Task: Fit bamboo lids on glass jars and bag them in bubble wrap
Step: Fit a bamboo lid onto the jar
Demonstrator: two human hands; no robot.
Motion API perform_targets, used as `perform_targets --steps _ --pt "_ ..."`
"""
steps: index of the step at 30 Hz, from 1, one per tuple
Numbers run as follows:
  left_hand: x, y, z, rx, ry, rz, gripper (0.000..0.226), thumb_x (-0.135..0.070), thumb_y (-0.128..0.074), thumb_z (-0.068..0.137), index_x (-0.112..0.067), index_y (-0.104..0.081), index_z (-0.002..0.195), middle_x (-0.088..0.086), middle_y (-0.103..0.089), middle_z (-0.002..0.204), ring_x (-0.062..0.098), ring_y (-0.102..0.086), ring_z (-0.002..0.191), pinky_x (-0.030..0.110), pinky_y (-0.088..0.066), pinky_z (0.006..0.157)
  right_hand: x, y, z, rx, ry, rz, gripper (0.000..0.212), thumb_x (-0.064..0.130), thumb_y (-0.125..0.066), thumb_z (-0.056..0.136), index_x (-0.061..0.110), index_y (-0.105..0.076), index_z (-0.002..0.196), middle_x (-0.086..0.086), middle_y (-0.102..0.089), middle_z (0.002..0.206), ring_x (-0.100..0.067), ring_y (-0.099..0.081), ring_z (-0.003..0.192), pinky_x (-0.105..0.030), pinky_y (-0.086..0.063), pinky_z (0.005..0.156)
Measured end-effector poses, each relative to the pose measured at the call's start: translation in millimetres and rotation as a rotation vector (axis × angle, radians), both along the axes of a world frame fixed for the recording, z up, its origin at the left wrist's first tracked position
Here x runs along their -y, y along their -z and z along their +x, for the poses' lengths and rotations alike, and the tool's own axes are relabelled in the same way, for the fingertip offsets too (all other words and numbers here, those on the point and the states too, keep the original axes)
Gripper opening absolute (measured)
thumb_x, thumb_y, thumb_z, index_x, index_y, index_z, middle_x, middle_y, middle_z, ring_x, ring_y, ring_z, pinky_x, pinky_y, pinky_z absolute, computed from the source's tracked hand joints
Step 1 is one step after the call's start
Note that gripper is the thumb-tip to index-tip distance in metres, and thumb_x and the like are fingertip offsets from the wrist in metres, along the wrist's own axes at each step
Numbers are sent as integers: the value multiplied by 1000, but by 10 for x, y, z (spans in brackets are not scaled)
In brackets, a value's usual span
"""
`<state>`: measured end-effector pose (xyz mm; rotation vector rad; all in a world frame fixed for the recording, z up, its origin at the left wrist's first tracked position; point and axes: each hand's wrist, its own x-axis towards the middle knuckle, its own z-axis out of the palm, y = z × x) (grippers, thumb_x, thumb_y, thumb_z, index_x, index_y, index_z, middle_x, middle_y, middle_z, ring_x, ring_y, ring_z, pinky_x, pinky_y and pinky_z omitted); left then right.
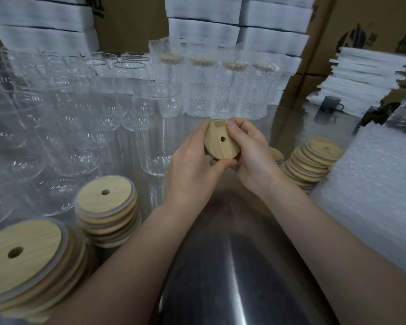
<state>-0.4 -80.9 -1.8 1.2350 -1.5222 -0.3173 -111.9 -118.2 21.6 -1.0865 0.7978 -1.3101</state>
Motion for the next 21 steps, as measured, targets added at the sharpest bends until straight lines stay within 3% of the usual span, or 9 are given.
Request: perform_targets --steps 3,5,8,10,14,19,21 --pt "4 14 13 -39 2 -14 85 -27 -85 72 -14 -44 145 2 -63 129 17 -61 117 30 -47 100 -4 -35 -29 127 -166 60 24 10 -37 105 7 -58 115 -10 -68 97 -22 -72 78 -37 -59 55" --pt "10 16 20 -71 2 -21 84 -27 -84 74 -13 -42 146 3 -64 128 16 -61 116 28 -48 100 -7 -51 -62 170 -284 79 32 5 -34 103 4 -55 127 -14 -68 108 -26 -71 89 -42 -62 68" --pt "42 17 38 -96 -15 -16 84 -28 -81 77 -12 -40 148 6 -65 127 18 -62 114 32 -49 100 -5 -61 -100 174 -420 64 50 -5 -37 95 2 -39 145 -18 -58 125 -30 -65 106 -46 -55 93" --pt "52 21 42 -96 -19 -12 83 -27 -80 79 -11 -38 149 8 -65 127 20 -63 113 34 -49 99 0 -54 -108 165 -457 42 63 -10 -43 86 4 -35 148 -17 -55 129 -30 -61 112 -47 -50 100" --pt "32 24 41 -84 -23 -10 78 -24 -77 82 -13 -38 149 8 -64 128 20 -63 114 28 -48 97 15 -22 -93 113 -414 16 70 -15 -53 77 7 -42 142 -15 -56 125 -28 -64 106 -43 -57 92" --pt "27 30 49 -53 -15 -12 77 -23 -79 79 -14 -44 147 8 -69 119 17 -66 105 18 -46 86 -8 -24 -41 14 -263 -7 53 -18 -61 79 10 -51 122 -11 -62 107 -23 -70 85 -33 -61 66" --pt "24 30 41 -8 -15 -21 78 -24 -80 78 -14 -44 146 8 -67 124 19 -65 110 23 -48 90 -27 -18 -18 -5 -185 -17 46 -15 -65 80 9 -50 116 -9 -64 100 -21 -71 76 -29 -59 57"
